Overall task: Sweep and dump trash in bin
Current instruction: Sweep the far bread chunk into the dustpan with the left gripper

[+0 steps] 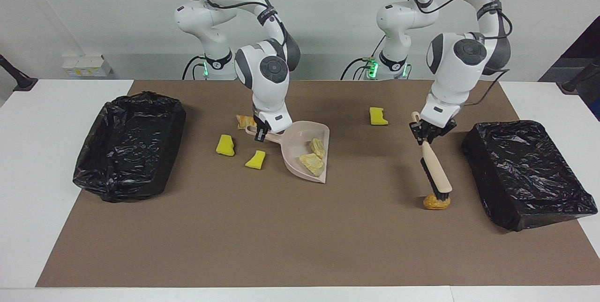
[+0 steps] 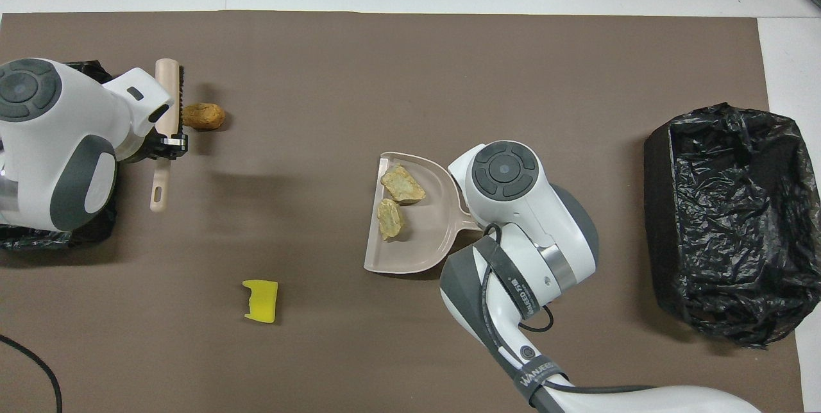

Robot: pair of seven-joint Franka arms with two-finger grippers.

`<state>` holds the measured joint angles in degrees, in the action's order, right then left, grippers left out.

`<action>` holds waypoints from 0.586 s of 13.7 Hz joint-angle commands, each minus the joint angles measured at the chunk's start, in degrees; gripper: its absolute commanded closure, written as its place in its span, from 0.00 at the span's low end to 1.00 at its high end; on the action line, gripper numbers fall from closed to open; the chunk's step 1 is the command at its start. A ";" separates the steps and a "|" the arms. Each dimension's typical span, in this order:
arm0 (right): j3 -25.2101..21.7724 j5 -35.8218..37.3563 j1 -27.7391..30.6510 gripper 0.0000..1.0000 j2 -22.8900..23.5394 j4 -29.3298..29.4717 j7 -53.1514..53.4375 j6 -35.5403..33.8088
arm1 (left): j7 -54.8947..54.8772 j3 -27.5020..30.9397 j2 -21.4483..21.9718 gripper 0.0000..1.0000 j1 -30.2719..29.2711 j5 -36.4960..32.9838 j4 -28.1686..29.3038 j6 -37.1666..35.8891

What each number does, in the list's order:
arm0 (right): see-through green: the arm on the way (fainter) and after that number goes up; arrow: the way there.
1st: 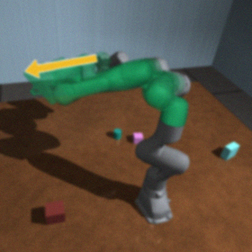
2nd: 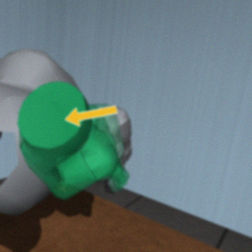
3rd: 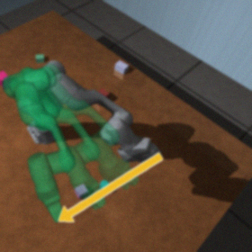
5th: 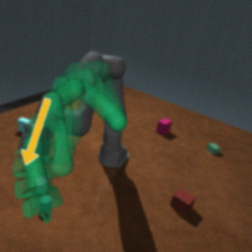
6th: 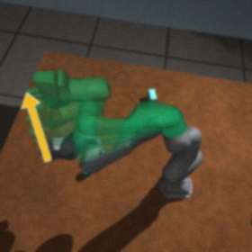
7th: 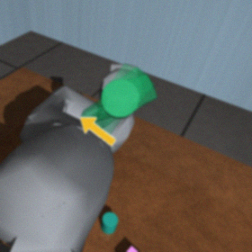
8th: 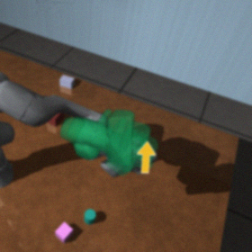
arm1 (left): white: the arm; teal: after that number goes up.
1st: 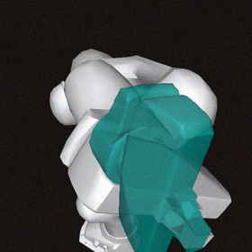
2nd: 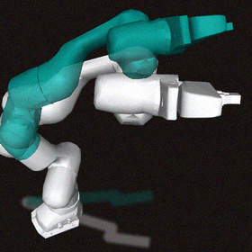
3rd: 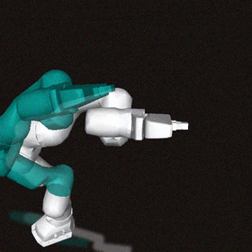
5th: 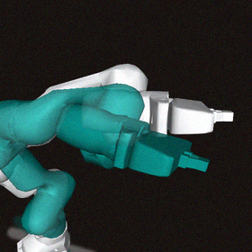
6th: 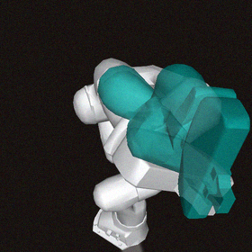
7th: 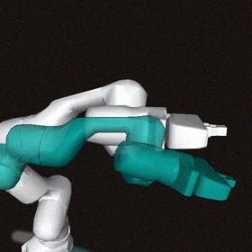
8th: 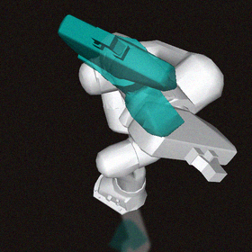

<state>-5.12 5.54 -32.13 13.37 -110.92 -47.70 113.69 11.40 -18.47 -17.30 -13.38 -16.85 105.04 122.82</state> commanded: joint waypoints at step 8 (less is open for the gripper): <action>0.37 -0.97 0.23 1.00 -1.15 -1.76 1.82 1.79 | -10.95 -8.58 -0.19 1.00 0.46 4.37 4.21 -3.09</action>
<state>-5.12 5.53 -32.13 13.31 -111.01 -47.67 113.73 4.04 -24.89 -19.60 -13.18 -14.03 107.04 122.52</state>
